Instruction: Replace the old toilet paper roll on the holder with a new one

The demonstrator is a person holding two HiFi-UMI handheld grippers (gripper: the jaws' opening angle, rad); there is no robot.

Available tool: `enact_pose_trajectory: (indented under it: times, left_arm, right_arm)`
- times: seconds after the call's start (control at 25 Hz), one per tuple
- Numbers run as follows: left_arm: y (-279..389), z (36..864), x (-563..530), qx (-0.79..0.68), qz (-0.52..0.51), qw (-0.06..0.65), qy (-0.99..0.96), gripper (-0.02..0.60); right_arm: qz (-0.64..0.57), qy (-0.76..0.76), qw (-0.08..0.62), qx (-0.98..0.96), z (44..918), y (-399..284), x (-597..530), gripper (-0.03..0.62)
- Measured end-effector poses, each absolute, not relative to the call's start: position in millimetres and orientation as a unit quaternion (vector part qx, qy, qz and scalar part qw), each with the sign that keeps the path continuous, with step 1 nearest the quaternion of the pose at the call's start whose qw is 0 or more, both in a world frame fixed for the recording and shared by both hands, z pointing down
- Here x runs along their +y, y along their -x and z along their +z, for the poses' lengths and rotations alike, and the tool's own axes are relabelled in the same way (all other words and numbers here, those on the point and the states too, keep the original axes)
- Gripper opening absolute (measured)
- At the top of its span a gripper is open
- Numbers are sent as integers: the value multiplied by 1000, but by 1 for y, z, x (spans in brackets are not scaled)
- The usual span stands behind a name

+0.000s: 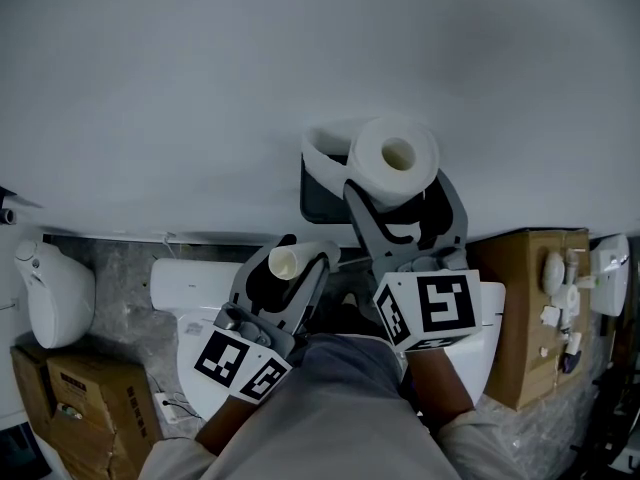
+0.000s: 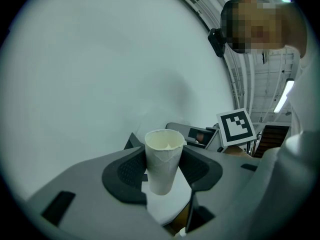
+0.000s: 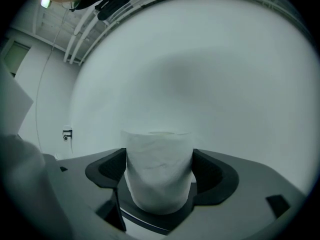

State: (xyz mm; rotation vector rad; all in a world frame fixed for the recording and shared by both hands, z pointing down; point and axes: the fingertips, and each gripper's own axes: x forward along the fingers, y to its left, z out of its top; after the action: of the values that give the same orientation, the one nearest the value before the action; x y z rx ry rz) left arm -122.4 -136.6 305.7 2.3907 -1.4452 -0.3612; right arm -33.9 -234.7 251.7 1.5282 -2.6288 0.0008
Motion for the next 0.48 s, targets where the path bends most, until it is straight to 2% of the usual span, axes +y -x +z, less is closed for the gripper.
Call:
enact_pose_trajectory:
  times: [0.48]
  left_arm:
    - [121,308,-137,-499,-134,168,-839,196]
  right_arm:
    - [10,-500,47,-865,251,28,-241,400]
